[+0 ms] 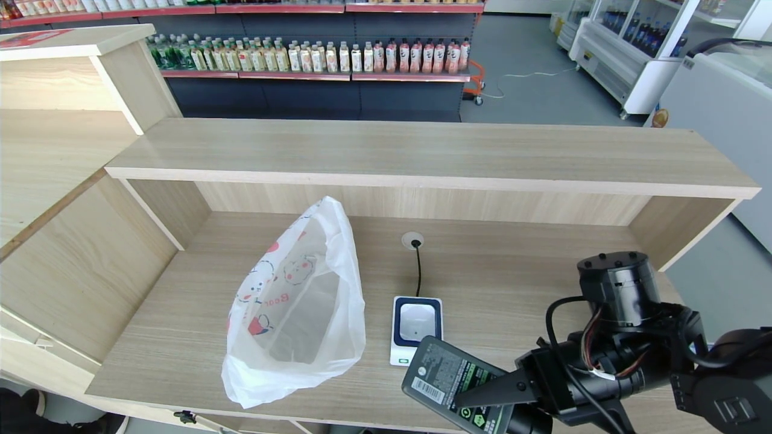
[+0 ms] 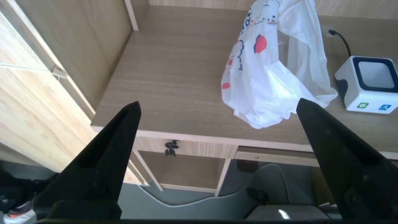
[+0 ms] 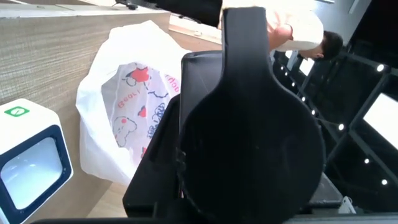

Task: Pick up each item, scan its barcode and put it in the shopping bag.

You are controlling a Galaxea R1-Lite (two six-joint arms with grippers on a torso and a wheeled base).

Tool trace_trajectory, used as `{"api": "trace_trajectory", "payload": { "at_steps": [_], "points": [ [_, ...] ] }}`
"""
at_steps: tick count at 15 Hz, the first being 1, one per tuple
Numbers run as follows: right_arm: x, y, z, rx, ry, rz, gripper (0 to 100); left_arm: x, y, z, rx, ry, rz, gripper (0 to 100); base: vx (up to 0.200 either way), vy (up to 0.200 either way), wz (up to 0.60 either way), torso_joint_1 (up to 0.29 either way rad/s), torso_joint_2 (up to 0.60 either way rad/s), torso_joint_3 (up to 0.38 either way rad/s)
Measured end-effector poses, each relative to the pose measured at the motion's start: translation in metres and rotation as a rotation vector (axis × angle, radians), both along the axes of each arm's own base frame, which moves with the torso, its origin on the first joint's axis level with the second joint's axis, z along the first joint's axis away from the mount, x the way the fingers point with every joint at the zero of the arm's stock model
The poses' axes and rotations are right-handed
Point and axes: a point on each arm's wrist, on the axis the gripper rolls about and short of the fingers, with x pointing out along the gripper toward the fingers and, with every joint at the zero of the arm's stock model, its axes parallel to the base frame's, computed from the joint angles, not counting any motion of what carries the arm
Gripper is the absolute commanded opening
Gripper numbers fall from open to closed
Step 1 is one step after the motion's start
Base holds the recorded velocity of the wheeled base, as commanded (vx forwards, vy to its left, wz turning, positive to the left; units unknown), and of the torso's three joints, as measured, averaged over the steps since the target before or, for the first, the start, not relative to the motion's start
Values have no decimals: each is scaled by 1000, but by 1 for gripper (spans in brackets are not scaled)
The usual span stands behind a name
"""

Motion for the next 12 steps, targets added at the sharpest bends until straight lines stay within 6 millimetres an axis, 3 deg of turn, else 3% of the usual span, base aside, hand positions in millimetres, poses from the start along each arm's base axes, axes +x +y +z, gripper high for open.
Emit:
{"api": "trace_trajectory", "payload": {
  "at_steps": [9,12],
  "points": [
    [-3,-1,1,-1,18,-6,0,0,0,0,0,0,0,100,0,0,0,0,0,0],
    [-4,-2,9,5,184,-59,0,0,0,0,0,0,0,100,0,0,0,0,0,0]
  ]
}}
